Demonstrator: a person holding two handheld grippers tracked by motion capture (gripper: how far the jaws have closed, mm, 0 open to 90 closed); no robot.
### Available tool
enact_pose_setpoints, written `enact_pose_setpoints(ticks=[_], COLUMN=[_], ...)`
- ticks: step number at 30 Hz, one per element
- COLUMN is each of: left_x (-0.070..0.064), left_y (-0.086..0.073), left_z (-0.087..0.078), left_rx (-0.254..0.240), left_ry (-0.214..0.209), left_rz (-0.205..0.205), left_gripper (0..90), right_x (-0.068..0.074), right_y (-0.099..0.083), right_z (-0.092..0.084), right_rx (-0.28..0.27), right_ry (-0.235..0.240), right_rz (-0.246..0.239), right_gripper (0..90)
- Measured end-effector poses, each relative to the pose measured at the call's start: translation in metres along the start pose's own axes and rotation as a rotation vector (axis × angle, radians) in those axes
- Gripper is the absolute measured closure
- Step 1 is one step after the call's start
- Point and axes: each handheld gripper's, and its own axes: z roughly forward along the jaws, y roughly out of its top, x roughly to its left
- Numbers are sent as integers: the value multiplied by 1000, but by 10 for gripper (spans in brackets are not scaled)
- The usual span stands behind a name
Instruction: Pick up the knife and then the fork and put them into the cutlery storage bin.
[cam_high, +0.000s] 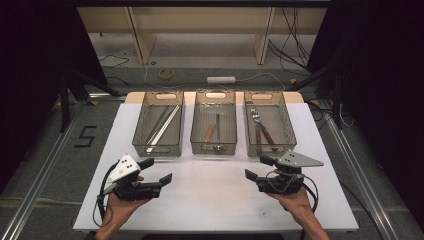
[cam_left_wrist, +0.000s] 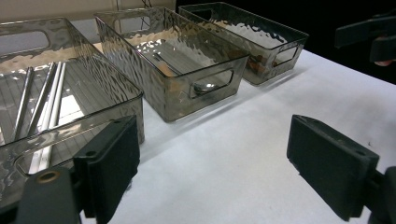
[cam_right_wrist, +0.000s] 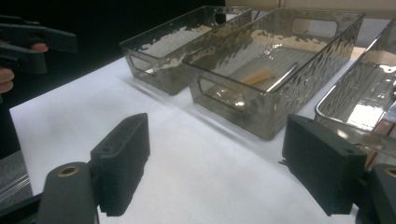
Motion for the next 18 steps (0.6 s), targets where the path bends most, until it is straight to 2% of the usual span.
enact_pose_setpoints(ticks=[8,10,18], left_x=[0,0,0], left_y=[0,0,0], left_z=[0,0,0], left_rx=[0,0,0], left_ry=[0,-2,-4], left_rz=[-4,-4,-4], left_gripper=[166,166,166], right_x=[8,10,4], right_y=[-15,-18,-24], right_z=[-8,-10,-23], right_rx=[-26,-22,-29], right_ry=[-11,-24,-52], right_rz=[9,-2,20], right_gripper=[237,233,226])
